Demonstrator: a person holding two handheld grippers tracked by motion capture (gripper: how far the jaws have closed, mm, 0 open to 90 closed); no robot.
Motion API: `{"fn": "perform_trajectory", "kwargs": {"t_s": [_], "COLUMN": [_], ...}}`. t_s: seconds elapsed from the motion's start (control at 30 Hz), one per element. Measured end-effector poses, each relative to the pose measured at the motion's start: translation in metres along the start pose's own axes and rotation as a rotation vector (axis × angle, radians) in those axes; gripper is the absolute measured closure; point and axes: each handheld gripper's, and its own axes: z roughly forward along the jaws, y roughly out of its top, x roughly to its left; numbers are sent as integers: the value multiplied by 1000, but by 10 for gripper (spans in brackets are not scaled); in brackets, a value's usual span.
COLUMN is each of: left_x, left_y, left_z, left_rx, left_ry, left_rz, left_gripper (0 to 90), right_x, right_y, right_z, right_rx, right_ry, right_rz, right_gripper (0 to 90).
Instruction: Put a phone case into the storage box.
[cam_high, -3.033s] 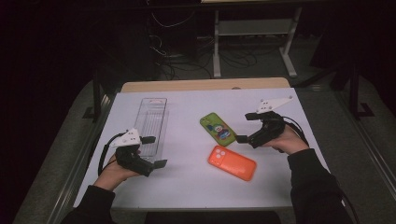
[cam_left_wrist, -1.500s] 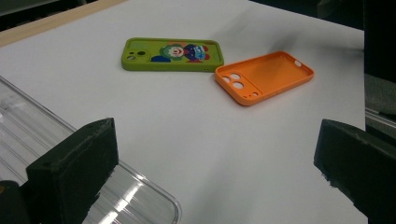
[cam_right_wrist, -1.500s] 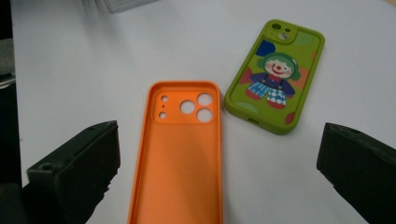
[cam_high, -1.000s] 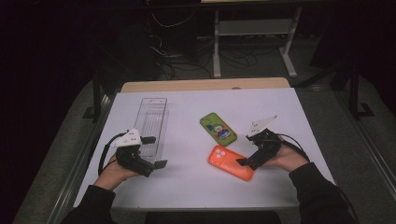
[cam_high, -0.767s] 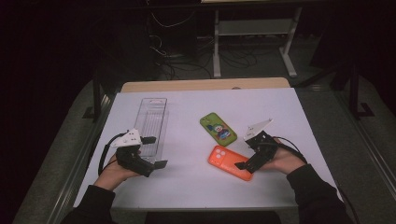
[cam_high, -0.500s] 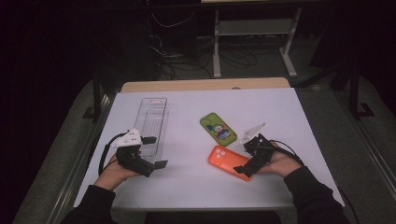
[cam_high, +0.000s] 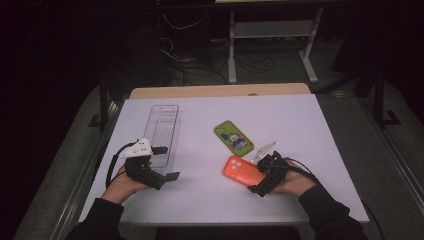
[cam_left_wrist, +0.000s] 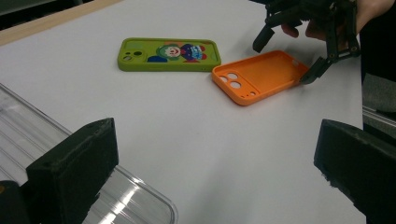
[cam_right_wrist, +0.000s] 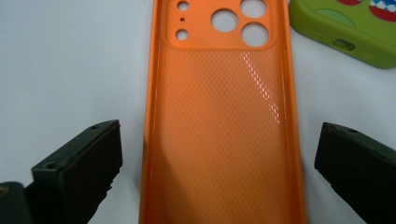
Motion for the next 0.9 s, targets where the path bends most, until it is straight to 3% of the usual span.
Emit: {"fn": "perform_trajectory", "kwargs": {"t_s": [0.4, 0.9], "left_x": [0, -1], "left_y": [0, 0], "left_z": [1, 1], "left_rx": [0, 2], "left_ry": [-2, -4], "left_rz": [0, 4], "left_gripper": [0, 0], "right_x": [0, -2], "right_y": [1, -1], "right_z": [7, 5], "right_rx": [10, -1], "right_ry": [0, -16], "right_rz": [0, 8], "right_gripper": [44, 137]}}
